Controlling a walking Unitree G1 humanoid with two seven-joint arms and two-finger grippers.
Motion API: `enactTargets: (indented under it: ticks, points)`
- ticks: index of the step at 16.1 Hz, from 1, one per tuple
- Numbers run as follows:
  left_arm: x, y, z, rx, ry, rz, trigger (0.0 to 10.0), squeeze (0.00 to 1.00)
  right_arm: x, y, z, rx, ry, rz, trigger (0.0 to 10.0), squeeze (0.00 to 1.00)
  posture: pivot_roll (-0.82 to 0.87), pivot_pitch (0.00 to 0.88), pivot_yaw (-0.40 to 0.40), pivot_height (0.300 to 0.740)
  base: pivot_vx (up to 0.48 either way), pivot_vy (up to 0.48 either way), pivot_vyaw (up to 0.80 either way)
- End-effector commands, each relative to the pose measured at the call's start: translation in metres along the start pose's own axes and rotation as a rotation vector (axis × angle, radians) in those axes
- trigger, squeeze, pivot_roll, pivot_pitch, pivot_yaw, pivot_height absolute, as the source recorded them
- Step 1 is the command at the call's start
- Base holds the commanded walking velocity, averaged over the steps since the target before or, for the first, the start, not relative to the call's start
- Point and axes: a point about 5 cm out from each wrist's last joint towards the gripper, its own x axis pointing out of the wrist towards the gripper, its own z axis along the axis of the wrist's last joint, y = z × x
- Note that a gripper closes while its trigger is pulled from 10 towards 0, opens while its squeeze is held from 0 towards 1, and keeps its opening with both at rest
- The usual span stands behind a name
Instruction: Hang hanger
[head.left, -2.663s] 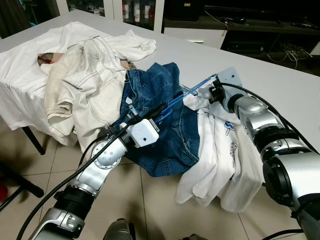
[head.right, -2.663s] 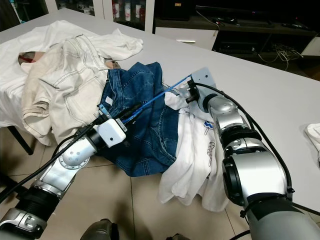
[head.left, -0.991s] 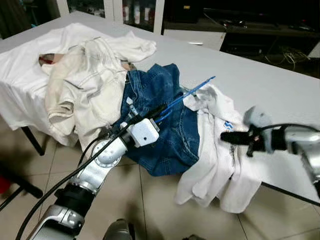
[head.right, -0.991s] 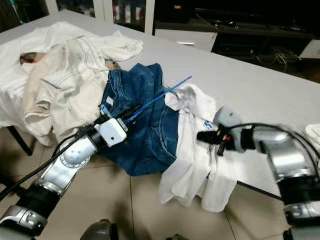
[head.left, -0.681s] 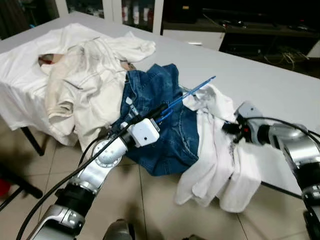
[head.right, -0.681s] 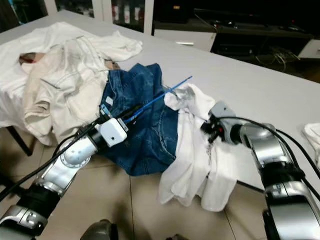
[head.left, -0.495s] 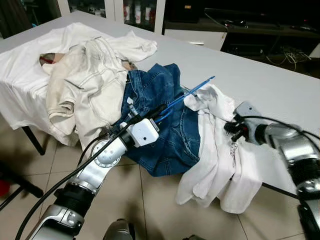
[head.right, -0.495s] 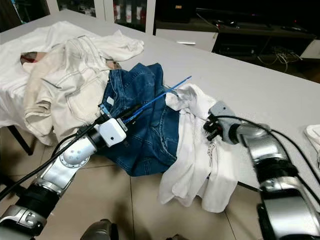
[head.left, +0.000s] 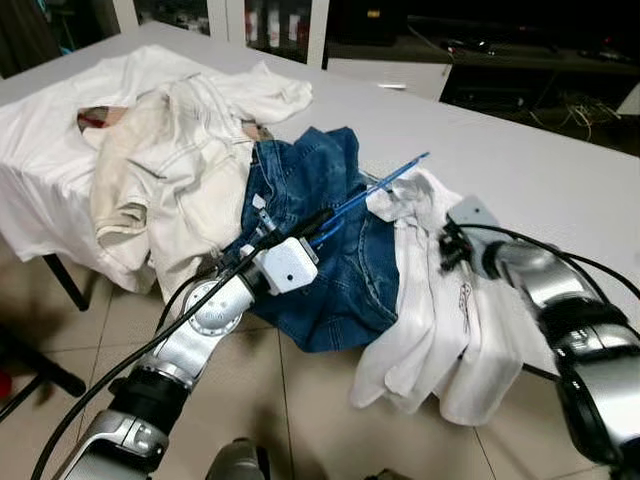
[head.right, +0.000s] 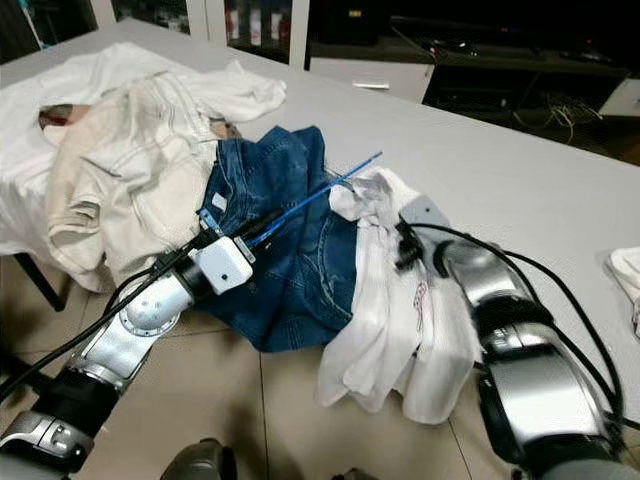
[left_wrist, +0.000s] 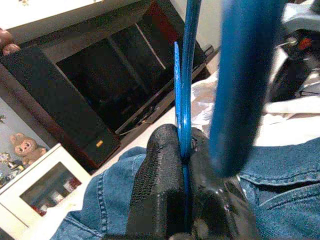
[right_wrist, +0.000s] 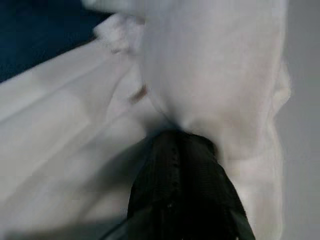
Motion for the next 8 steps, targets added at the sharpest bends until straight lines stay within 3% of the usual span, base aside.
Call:
enactTargets:
  ticks: [1,2,6,7,8]
  points:
    - [0.003,-0.001,0.005,0.010,-0.018,-0.004,10.0,0.00,0.000,-0.007,0.009,0.018,-0.036,-0.068,8.2,0.00,0.14,0.000,-0.094,0.710,0.000,0.000,0.00]
    - [0.003,-0.001,0.005,0.009,-0.018,-0.004,10.0,0.00,0.000,-0.007,0.011,0.026,-0.042,-0.090,8.9,0.00,0.14,0.000,-0.094,0.710,0.000,0.000,0.00]
    - [0.003,-0.001,0.005,0.008,-0.017,-0.007,10.0,0.00,-0.002,-0.021,0.028,0.058,-0.130,-0.259,8.7,0.00,0.14,0.000,-0.093,0.710,0.000,0.000,0.00]
    - [0.003,-0.002,0.005,0.007,-0.017,-0.008,10.0,0.00,-0.004,-0.025,0.036,0.083,-0.173,-0.279,9.0,0.00,0.14,0.000,-0.093,0.710,0.000,0.000,0.00]
    - [0.003,-0.002,0.005,0.007,-0.018,-0.009,10.0,0.00,-0.005,-0.027,0.041,0.096,-0.200,-0.268,10.0,0.00,0.14,0.003,-0.088,0.710,0.000,0.000,0.00]
